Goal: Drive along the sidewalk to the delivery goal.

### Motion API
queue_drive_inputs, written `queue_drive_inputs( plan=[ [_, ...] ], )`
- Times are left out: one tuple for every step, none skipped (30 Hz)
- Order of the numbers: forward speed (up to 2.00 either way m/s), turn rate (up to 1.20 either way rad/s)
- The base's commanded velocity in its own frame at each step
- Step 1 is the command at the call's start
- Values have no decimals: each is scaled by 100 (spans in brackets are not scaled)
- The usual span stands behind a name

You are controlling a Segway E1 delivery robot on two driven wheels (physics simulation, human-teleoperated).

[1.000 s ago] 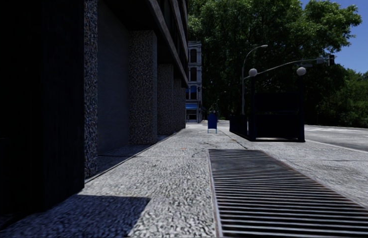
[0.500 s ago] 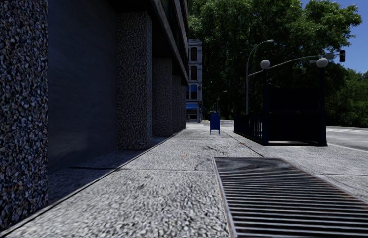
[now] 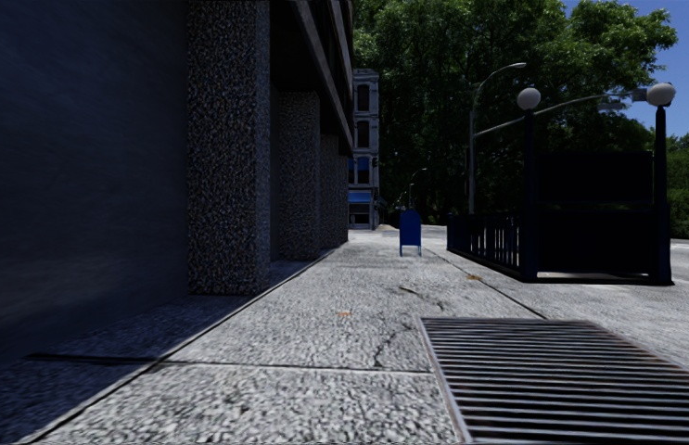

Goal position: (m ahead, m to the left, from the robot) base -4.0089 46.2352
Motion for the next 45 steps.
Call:
queue_drive_inputs(
  plan=[
    [200, 0],
    [200, 0],
    [200, 0],
    [200, 0],
    [200, 0],
    [200, 0],
    [200, 0],
    [200, 0],
    [200, 0],
    [200, -1],
    [200, -4],
    [200, -4],
    [200, -6],
    [200, -8],
    [200, -9],
    [200, -10],
    [200, -10],
    [200, -10],
    [200, -15],
    [200, -19],
    [200, -21],
    [200, -21],
    [200, -21],
    [200, -21],
    [200, -21],
    [200, -21],
    [200, -21],
    [200, -21],
    [200, -21],
    [200, -22],
    [200, -22],
    [200, -23],
    [200, -23],
    [200, -23],
    [200, -23],
    [200, -23],
    [200, -23],
    [200, -23],
    [200, -23],
    [200, -23],
    [200, -23],
    [200, -23],
    [200, -21],
    [200, -7],
    [200, -7]
  ],
)
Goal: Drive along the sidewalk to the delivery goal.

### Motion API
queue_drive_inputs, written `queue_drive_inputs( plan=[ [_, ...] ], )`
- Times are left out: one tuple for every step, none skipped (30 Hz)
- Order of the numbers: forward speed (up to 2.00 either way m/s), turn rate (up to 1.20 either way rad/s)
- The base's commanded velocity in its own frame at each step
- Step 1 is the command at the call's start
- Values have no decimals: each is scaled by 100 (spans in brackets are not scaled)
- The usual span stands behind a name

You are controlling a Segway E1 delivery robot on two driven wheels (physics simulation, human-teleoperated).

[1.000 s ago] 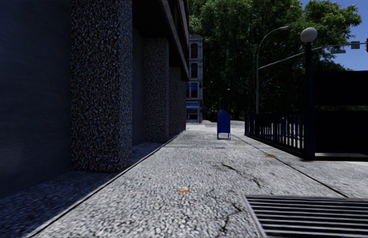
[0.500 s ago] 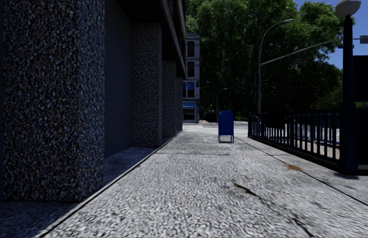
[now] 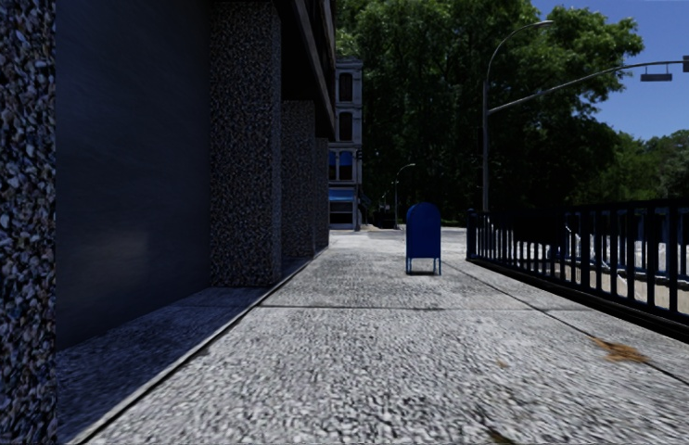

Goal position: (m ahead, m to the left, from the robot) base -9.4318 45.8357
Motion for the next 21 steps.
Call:
queue_drive_inputs(
  plan=[
    [200, -4],
    [200, -3],
    [200, -3],
    [200, -3],
    [200, 0],
    [200, 0],
    [200, 0],
    [200, 0],
    [200, 0],
    [200, 0],
    [200, 0],
    [200, 0],
    [200, -11],
    [200, -17],
    [200, -19],
    [200, -19],
    [200, -19],
    [200, -19],
    [200, -19],
    [200, -19],
    [200, -19]
  ],
)
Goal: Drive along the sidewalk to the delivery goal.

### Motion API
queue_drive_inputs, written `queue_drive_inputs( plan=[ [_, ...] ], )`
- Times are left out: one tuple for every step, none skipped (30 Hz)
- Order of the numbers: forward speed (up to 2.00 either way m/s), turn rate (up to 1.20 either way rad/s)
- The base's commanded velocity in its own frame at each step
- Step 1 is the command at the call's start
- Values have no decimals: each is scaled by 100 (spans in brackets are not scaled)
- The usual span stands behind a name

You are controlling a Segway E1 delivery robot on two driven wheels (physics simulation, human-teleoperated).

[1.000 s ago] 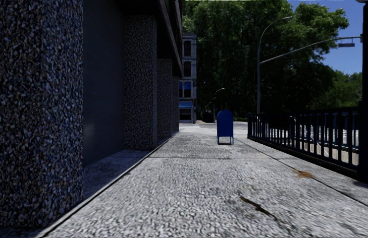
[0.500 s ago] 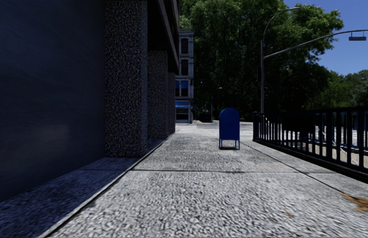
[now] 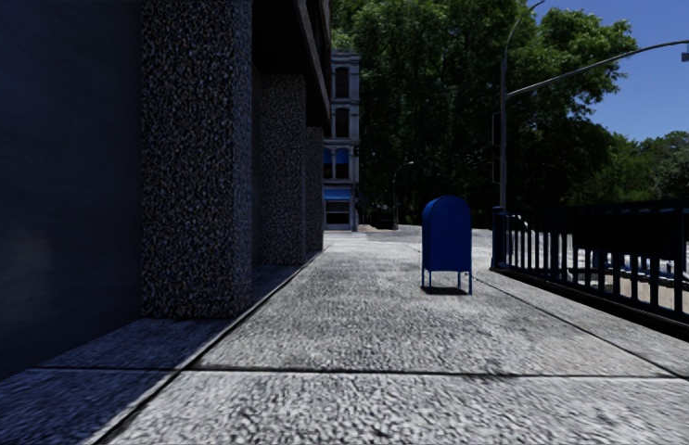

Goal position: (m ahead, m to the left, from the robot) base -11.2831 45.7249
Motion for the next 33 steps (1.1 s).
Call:
queue_drive_inputs(
  plan=[
    [200, -19],
    [200, -19],
    [200, -14],
    [200, -13],
    [200, -13],
    [200, -13],
    [200, -13],
    [200, -13],
    [200, -13],
    [200, -15],
    [200, -18],
    [200, -19],
    [200, -19],
    [200, -19],
    [200, -19],
    [200, -19],
    [200, -19],
    [200, -19],
    [200, -19],
    [200, -19],
    [200, -19],
    [200, -19],
    [200, -19],
    [200, -13],
    [200, -13],
    [200, 0],
    [200, 0],
    [200, 0],
    [200, 0],
    [200, 0],
    [200, 0],
    [200, 0],
    [200, 0]
  ],
)
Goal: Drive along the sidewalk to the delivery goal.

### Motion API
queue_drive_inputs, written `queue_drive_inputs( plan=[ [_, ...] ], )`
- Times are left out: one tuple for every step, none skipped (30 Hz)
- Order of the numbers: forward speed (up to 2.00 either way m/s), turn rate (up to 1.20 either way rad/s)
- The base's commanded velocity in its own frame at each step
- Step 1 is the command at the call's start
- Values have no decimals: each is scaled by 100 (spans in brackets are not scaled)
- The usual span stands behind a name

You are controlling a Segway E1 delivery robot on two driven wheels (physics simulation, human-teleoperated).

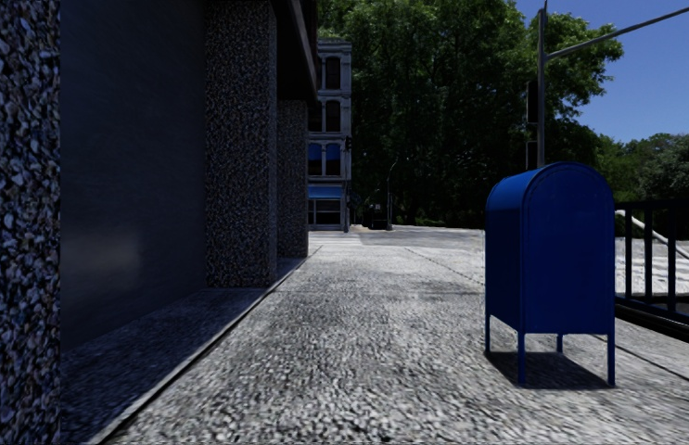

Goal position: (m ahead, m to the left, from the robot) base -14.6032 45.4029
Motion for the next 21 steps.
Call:
queue_drive_inputs(
  plan=[
    [200, 0],
    [200, 0],
    [200, 0],
    [200, 0],
    [200, 0],
    [200, 0],
    [200, 0],
    [200, 0],
    [200, 0],
    [200, 0],
    [200, 0],
    [200, 0],
    [200, 0],
    [200, 0],
    [200, 0],
    [200, 0],
    [200, 0],
    [200, 0],
    [200, 0],
    [200, 0],
    [200, 0]
  ],
)
